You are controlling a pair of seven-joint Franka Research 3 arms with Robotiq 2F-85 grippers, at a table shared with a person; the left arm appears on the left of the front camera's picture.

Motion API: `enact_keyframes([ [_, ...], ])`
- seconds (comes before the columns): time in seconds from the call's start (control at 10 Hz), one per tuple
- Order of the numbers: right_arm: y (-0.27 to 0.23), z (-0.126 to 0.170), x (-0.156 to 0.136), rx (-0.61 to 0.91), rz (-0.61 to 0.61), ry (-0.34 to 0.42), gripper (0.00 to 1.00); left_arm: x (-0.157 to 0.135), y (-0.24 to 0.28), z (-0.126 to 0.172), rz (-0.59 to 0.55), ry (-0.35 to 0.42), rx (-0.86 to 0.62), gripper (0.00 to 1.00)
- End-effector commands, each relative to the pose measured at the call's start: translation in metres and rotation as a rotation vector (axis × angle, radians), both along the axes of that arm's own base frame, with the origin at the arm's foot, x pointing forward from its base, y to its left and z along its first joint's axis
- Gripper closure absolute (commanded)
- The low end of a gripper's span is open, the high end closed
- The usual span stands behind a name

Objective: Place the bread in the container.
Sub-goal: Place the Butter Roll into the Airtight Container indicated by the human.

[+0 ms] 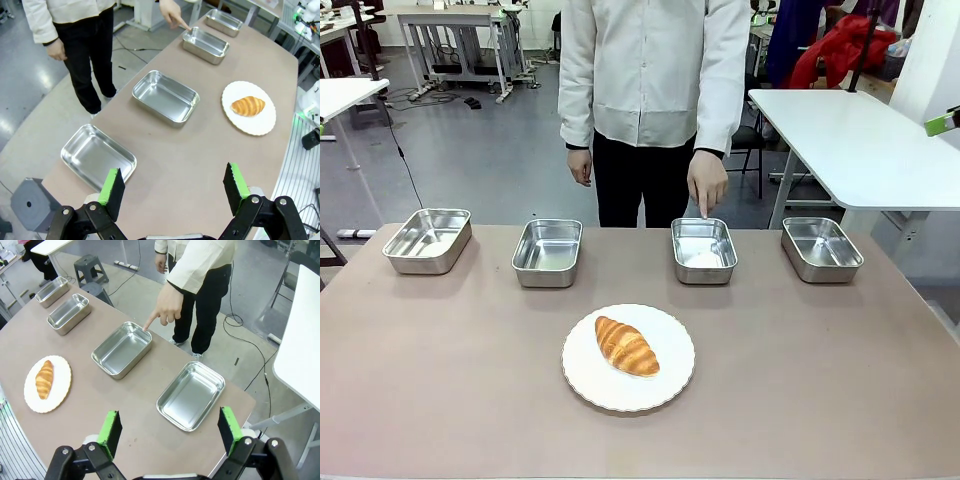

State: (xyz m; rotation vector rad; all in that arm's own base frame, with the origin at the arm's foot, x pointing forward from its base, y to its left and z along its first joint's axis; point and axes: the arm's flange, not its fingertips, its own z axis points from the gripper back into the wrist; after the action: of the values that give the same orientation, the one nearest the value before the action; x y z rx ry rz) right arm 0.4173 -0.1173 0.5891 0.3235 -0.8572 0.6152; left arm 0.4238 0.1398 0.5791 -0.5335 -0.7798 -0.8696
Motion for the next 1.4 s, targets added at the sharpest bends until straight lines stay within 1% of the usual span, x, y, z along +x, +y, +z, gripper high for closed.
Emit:
enact_keyframes([
  [0.0,-0.001,0.0,0.002,0.01,0.009,-0.014,0.0,-0.001,-0.001,0.001,-0.007,-0.004,-0.007,0.0],
  [1.1,-0.001,0.0,0.002,0.01,0.009,-0.014,0.0,-0.001,-0.001,0.001,-0.007,-0.004,-0.007,0.0],
  [1.2,0.0,-0.001,0.0,0.0,0.0,0.002,0.0,-0.001,-0.001,0.001,-0.007,-0.004,-0.007,0.0],
  [1.3,0.021,0.011,-0.001,0.006,-0.03,0.046,0.0,-0.001,-0.001,0.001,-0.007,-0.004,-0.007,0.0],
])
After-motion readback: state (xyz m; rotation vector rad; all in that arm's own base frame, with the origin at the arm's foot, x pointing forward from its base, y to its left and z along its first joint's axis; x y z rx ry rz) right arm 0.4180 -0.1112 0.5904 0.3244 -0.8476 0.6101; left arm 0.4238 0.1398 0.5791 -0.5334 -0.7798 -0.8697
